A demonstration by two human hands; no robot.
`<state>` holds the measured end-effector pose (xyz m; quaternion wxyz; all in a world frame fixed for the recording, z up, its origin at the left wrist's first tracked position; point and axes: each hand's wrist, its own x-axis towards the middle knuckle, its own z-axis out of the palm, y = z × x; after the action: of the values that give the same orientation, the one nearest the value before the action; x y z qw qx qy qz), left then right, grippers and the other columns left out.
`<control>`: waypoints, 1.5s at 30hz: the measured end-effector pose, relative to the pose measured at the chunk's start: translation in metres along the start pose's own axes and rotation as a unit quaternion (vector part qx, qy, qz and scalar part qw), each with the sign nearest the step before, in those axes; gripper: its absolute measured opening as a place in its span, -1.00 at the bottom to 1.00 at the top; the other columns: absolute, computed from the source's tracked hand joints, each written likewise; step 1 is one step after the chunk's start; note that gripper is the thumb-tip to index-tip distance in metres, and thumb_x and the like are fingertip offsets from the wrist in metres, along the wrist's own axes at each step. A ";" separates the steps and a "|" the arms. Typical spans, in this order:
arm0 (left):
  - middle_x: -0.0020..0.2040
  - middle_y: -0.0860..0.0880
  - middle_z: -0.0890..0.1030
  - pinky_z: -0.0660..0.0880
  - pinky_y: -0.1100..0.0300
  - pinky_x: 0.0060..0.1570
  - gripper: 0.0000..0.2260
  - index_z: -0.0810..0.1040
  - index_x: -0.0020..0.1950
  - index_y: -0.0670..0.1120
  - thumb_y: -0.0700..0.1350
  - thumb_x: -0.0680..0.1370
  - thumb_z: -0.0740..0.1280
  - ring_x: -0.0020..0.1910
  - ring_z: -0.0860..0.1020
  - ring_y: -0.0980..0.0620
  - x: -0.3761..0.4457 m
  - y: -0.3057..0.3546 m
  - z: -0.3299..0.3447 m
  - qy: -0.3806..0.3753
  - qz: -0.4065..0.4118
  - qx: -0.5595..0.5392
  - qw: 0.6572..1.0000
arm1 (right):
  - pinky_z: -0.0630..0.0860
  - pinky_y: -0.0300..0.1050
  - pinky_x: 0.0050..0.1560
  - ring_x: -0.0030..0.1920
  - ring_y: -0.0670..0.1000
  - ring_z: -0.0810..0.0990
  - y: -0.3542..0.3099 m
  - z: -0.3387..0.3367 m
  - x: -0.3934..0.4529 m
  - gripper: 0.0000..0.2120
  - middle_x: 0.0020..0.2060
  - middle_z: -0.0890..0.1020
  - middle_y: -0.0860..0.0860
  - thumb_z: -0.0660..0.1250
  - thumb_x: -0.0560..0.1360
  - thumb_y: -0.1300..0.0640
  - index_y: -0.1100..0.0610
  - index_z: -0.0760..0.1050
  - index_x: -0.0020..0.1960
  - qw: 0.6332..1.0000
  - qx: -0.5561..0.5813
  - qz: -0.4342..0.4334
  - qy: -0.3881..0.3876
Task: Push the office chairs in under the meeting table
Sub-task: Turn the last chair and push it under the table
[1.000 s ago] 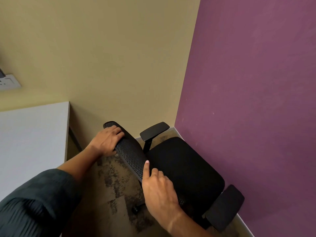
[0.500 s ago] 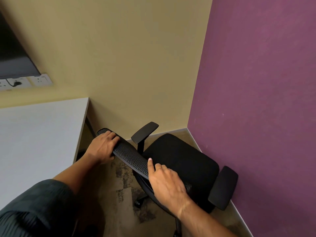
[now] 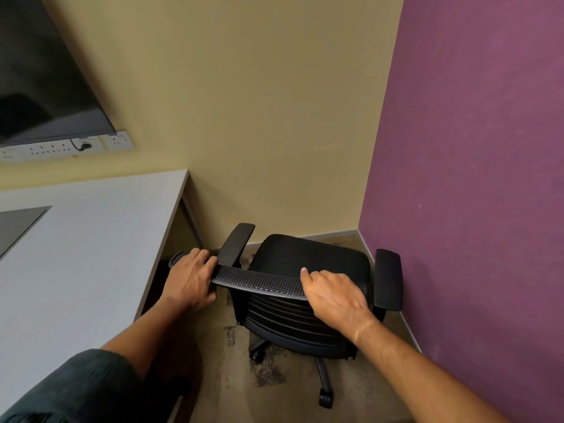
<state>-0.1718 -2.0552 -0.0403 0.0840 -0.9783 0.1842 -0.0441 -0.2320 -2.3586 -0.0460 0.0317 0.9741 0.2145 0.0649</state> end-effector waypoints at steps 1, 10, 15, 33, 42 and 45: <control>-0.04 -0.11 0.55 0.53 0.07 -0.14 -0.50 0.54 0.09 -0.13 0.05 0.23 0.49 -0.05 0.49 -0.09 -0.001 0.002 0.000 0.000 -0.008 -0.002 1.000 | 0.57 0.06 -0.12 -0.01 0.13 0.61 0.007 0.000 0.002 -0.50 0.02 0.62 0.14 0.13 0.54 0.35 0.29 0.25 0.48 1.000 0.000 0.003 -0.001; -0.20 -0.12 0.52 0.49 0.08 -0.24 -0.58 0.53 -0.10 -0.15 0.05 0.18 0.49 -0.20 0.47 -0.09 0.004 0.008 0.006 0.031 -0.040 -0.006 0.999 | 0.49 -0.02 -0.15 -0.10 0.06 0.60 0.051 -0.001 0.041 -0.71 -0.10 0.63 0.02 0.21 0.49 0.25 0.10 0.50 0.19 1.000 -0.007 0.007 -0.023; -0.24 -0.07 0.49 0.46 0.11 -0.30 -0.61 0.48 -0.16 -0.10 0.09 0.18 0.47 -0.25 0.43 -0.04 0.012 -0.003 0.011 0.034 -0.066 0.005 0.997 | 0.43 -0.08 -0.17 -0.09 0.05 0.59 0.057 0.000 0.075 -0.75 -0.10 0.63 0.01 0.27 0.47 0.22 0.08 0.50 0.14 1.000 -0.006 -0.016 -0.024; -0.29 -0.04 0.46 0.42 0.12 -0.36 -0.66 0.49 -0.25 -0.08 0.02 0.13 0.53 -0.31 0.42 -0.03 0.027 0.004 0.010 0.032 -0.220 0.024 0.975 | 0.55 -0.04 -0.01 0.00 0.04 0.59 0.096 0.017 0.186 -0.69 -0.02 0.63 -0.03 0.30 0.46 0.21 0.03 0.50 0.19 0.988 0.012 -0.150 -0.023; -0.28 -0.09 0.48 0.42 0.05 -0.31 -0.75 0.47 -0.24 -0.12 -0.12 0.19 0.47 -0.28 0.45 -0.10 0.049 0.044 0.003 0.023 -0.349 0.015 0.937 | 0.56 -0.06 0.03 -0.01 0.03 0.60 0.126 0.024 0.242 -0.71 0.00 0.64 -0.02 0.35 0.48 0.16 0.04 0.51 0.20 0.966 0.039 -0.257 -0.012; -0.34 -0.07 0.49 0.45 0.06 -0.29 -0.77 0.44 -0.26 -0.09 -0.14 0.21 0.45 -0.34 0.47 -0.08 0.059 0.058 -0.002 0.011 -0.386 0.005 0.923 | 0.55 -0.06 0.04 0.02 0.04 0.60 0.138 0.025 0.262 -0.69 0.03 0.64 0.00 0.34 0.48 0.17 0.05 0.51 0.21 0.960 0.037 -0.279 -0.010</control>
<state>-0.1374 -2.1305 -0.0457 0.0631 -0.9727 -0.2065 -0.0844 0.0637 -2.3737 -0.0293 0.0147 0.8765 0.4797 0.0362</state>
